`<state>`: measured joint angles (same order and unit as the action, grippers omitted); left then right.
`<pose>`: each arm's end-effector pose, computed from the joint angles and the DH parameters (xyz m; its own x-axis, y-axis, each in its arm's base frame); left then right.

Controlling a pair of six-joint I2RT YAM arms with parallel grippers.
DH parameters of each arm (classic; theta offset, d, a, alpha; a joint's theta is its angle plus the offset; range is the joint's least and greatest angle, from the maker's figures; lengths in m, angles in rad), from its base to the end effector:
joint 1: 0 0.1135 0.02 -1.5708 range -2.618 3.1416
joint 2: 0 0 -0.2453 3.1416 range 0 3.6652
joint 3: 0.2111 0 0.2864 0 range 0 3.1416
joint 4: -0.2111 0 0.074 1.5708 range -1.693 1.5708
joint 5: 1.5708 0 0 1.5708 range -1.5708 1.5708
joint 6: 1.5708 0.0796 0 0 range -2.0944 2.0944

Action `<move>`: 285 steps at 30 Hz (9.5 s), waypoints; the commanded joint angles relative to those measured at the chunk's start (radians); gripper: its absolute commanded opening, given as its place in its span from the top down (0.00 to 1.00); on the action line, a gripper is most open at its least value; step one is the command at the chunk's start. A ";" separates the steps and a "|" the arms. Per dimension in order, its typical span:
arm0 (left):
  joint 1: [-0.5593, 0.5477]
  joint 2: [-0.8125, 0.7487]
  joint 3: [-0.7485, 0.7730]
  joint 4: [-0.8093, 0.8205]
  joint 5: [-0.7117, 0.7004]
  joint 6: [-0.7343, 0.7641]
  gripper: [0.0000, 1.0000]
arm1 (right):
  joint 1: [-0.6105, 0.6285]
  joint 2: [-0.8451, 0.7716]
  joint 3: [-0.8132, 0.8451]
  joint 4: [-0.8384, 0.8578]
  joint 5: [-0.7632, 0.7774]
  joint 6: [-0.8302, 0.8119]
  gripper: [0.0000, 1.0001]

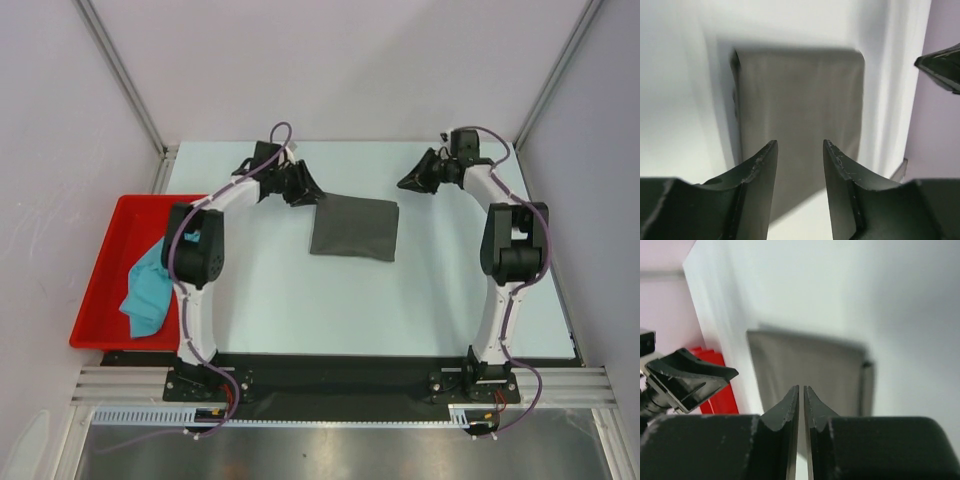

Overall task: Fold and stack the t-shirts
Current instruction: Fold the tshirt, then neatly place the folded tshirt to the corner

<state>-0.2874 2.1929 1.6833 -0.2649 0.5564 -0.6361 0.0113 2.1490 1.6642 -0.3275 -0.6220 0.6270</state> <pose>0.5039 -0.1928 0.1296 -0.8976 -0.2607 -0.3556 0.0864 0.6867 -0.7217 0.5246 0.0523 0.1408 -0.8283 0.4675 -0.3089 0.0939 0.6592 0.7461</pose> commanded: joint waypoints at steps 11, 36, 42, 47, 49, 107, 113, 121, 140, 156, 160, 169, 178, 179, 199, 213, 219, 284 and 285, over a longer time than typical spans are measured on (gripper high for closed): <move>-0.058 -0.217 -0.419 0.105 0.048 -0.008 0.75 | 0.308 0.075 0.049 -0.245 -0.246 -0.239 1.00; -0.058 -0.104 -0.448 0.079 0.020 0.024 0.77 | 0.202 0.095 -0.207 -0.191 -0.354 -0.297 1.00; -0.058 -0.117 -0.473 0.070 0.016 0.036 0.77 | 0.136 0.058 -0.260 -0.229 -0.314 -0.349 1.00; -0.058 -0.143 -0.478 0.046 0.010 0.052 0.77 | 0.066 -0.062 -0.334 -0.205 -0.286 -0.332 1.00; -0.058 -0.163 -0.482 0.036 0.008 0.055 0.77 | 0.036 -0.106 -0.333 -0.206 -0.269 -0.332 1.00; -0.133 -0.878 -0.754 -0.223 -0.033 0.101 0.46 | 0.069 0.014 -0.110 -0.101 0.207 -0.175 1.00; -0.133 -0.907 -0.764 -0.217 -0.018 0.079 0.46 | 0.035 -0.161 -0.323 -0.114 0.425 0.008 1.00; -0.134 -1.128 -0.846 -0.252 -0.033 0.021 0.45 | -0.080 -0.472 -0.656 -0.147 0.559 0.112 1.00; -0.199 -1.256 -0.907 -0.292 0.019 0.096 0.43 | -0.528 -0.873 -0.848 -0.505 0.791 -0.046 1.00; -0.197 -1.217 -0.932 -0.246 0.091 0.087 0.43 | -0.823 -0.923 -0.791 -0.637 0.880 -0.012 1.00; -0.193 -1.210 -0.924 -0.249 0.092 0.093 0.43 | -0.847 -0.916 -0.779 -0.639 0.936 0.019 1.00; -0.173 -1.185 -0.932 -0.246 0.120 0.105 0.43 | -0.910 -0.903 -0.730 -0.708 1.076 0.112 1.00; -0.147 -1.154 -0.950 -0.211 0.171 0.121 0.43 | -0.959 -0.907 -0.756 -0.683 1.087 0.131 1.00; -0.139 -1.147 -0.956 -0.211 0.175 0.125 0.43 | -0.965 -0.913 -0.776 -0.679 1.085 0.137 1.00; -0.087 -1.087 -0.952 -0.200 0.224 0.151 0.43 | -0.995 -0.949 -0.738 -0.732 1.128 0.148 0.19; -0.087 -1.098 -0.961 -0.197 0.201 0.131 0.43 | -0.366 -0.856 -0.739 -0.639 1.170 0.296 0.31; -0.087 -1.121 -0.958 -0.221 0.166 0.122 0.43 | -0.275 -0.761 -0.774 -0.536 1.127 0.287 0.52; -0.088 -1.412 -1.192 -0.122 0.080 -0.160 0.34 | 0.725 -1.440 -1.086 -0.291 0.731 0.468 0.00; -0.090 -1.455 -1.218 -0.096 0.083 -0.177 0.32 | 0.725 -1.469 -1.121 -0.250 0.717 0.455 0.00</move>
<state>-0.3801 0.8097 0.5091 -0.4763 0.6106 -0.7139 0.7303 0.7639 0.5888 -0.7258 0.1291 1.0355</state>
